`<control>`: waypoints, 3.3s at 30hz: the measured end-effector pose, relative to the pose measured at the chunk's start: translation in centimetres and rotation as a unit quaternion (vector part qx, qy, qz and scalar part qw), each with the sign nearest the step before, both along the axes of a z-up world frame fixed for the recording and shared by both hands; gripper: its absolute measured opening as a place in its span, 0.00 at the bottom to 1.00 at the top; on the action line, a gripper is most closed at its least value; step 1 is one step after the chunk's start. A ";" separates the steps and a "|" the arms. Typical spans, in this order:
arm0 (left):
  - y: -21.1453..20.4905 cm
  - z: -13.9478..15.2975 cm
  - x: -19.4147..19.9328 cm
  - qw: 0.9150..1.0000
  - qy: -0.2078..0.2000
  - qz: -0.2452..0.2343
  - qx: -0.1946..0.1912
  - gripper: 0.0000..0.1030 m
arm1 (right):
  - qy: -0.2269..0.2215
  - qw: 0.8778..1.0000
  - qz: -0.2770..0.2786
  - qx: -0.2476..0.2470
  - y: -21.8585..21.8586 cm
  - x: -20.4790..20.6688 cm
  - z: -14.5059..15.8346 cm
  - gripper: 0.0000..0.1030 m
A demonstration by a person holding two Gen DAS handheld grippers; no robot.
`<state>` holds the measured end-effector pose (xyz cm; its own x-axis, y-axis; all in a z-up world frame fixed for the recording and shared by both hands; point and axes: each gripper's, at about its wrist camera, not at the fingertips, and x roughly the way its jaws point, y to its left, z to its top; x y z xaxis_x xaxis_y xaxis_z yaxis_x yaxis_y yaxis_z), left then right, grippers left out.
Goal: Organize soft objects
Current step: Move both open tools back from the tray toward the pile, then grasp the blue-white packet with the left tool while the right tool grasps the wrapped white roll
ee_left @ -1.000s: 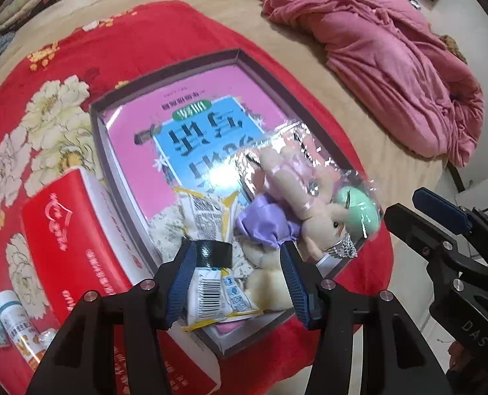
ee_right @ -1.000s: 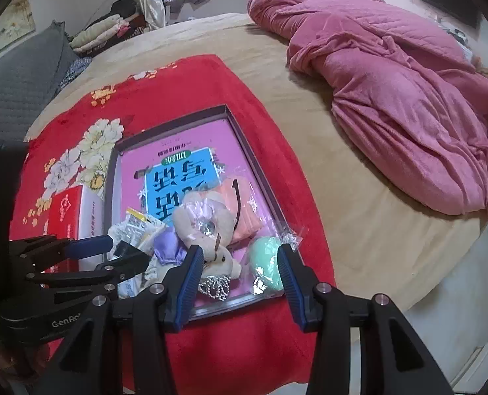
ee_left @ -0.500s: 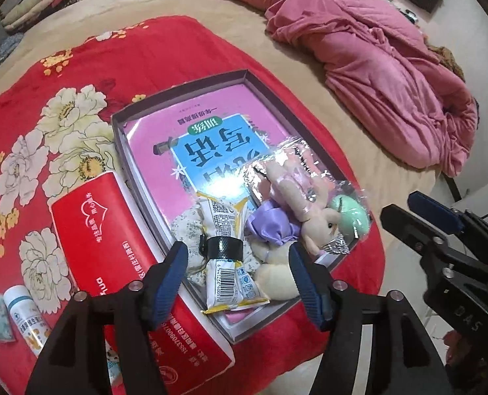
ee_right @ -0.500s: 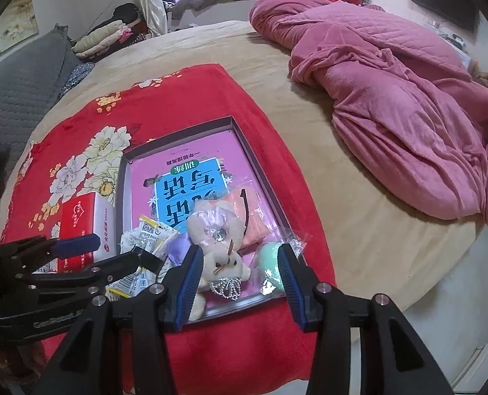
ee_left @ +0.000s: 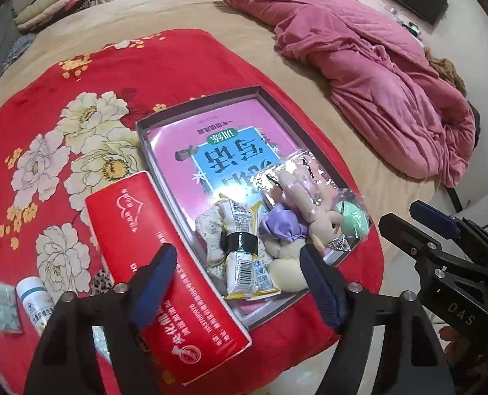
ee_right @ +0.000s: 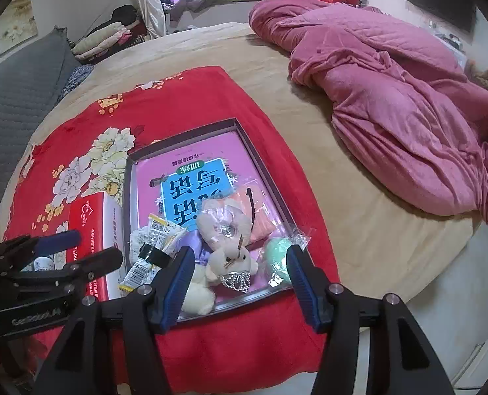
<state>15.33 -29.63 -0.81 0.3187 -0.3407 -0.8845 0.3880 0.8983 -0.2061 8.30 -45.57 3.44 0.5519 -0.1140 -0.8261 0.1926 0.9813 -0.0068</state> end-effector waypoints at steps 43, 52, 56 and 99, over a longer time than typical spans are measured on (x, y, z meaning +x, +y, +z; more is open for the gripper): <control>13.7 5.0 -5.9 0.996 -0.051 0.071 -0.009 0.76 | -0.051 0.997 0.050 -0.027 10.7 -2.1 4.3 0.59; 21.9 5.6 -6.6 0.989 -0.058 0.134 -0.012 0.76 | -0.061 0.994 0.086 -0.030 15.9 -2.1 5.1 0.59; 25.6 5.8 -7.0 0.984 -0.062 0.166 -0.012 0.76 | -0.062 0.992 0.102 -0.035 17.9 -2.2 5.3 0.59; 37.0 -1.8 -9.6 0.971 0.012 0.239 -0.017 0.76 | 0.019 0.980 0.194 -0.047 26.5 -2.7 -2.3 0.60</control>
<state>5.77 7.39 -2.58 0.4278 -0.1873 -0.8843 -0.0767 0.9672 -0.2420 5.62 -19.06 1.17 0.5373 0.0217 -0.8431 -0.1966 0.9753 -0.1002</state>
